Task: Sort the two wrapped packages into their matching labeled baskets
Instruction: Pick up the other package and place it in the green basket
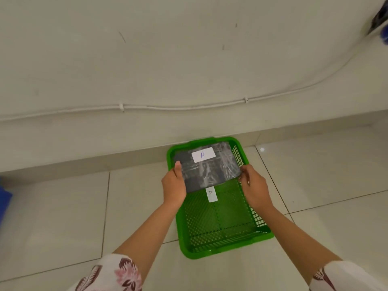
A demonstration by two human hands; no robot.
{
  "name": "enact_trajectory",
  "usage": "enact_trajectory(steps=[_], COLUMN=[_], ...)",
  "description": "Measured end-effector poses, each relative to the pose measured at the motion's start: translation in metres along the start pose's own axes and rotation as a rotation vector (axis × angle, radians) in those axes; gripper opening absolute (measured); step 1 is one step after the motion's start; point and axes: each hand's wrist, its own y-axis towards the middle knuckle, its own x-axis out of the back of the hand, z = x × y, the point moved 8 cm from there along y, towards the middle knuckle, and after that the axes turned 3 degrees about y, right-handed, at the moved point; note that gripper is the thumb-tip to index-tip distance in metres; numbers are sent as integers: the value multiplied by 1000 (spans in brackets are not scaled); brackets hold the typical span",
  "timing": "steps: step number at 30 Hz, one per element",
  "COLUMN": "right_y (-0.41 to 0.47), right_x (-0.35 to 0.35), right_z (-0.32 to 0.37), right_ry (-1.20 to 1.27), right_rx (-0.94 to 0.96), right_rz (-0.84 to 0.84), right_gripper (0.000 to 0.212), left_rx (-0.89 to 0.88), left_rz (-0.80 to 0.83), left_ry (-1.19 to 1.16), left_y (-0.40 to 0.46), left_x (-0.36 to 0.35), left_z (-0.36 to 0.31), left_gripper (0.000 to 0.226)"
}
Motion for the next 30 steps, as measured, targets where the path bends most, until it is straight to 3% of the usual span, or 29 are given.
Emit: enact_trajectory(steps=[7,12,17,23,26,30], right_y=[6,18,27,30,31,28], right_x=[-22,-46,-70,-96,-95,-98], right_z=[-22,-26,-41,-44,-44,-40], right_ry=[160,213,254,371,393,406], right_rx=[-134,-176,-280,-406,-417,-375], right_rz=[-20,50,136,307,304,285], right_gripper=[20,23,29,43,55,81], left_rx=[9,3,-58,-115,-198,-481], left_rz=[-21,-50,-12,102,118,105], left_ry=[89,149,131,332,466,736], left_y=[26,39,37,30,23,13], left_x=[-36,-44,-54,-69,-74,-81], left_z=[8,8,10,24,22,6], left_gripper=[54,38,59,68,73,67])
